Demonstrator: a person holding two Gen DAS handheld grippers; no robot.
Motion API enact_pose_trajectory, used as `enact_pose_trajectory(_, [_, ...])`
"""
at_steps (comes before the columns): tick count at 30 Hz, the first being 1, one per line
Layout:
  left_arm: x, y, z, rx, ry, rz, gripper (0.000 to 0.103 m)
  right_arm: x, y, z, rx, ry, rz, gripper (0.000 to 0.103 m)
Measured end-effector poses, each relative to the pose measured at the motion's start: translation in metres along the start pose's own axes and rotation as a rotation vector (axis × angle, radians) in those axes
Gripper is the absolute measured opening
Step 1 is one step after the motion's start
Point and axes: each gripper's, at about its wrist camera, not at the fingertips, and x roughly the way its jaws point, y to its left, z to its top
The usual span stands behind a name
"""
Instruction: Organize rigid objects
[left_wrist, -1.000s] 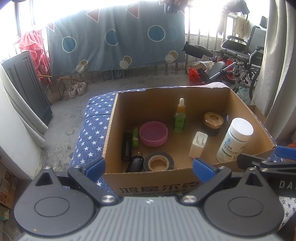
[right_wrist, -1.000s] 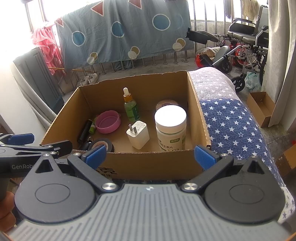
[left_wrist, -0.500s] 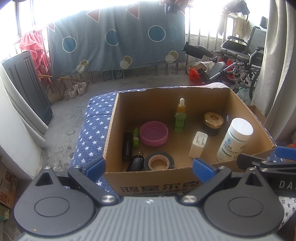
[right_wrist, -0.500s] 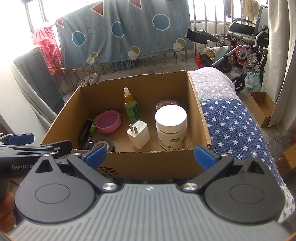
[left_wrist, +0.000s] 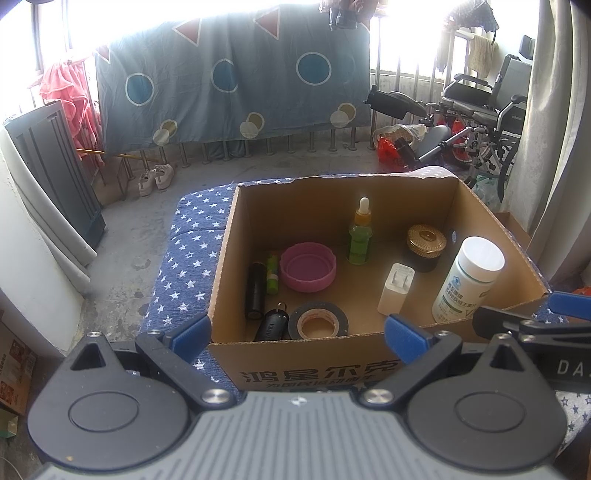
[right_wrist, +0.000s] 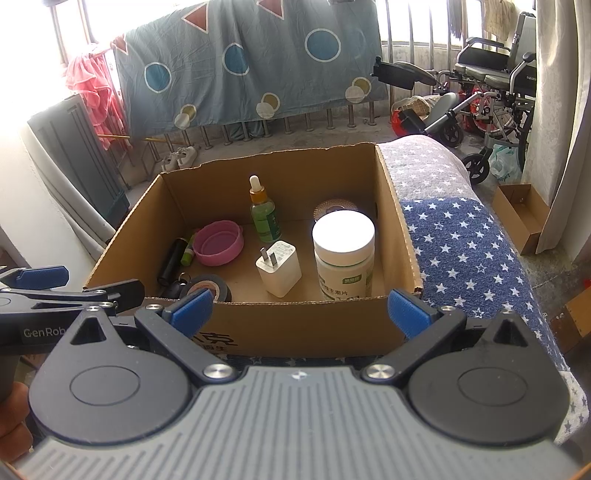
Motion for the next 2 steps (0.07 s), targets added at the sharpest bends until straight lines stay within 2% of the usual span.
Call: enact_pose_trajectory(2, [-0.0007, -0.0006, -0.0001, -0.001, -0.002, 0.001, 0.101, 0.0, 0.0, 0.0, 0.001, 0.0, 0.0, 0.102])
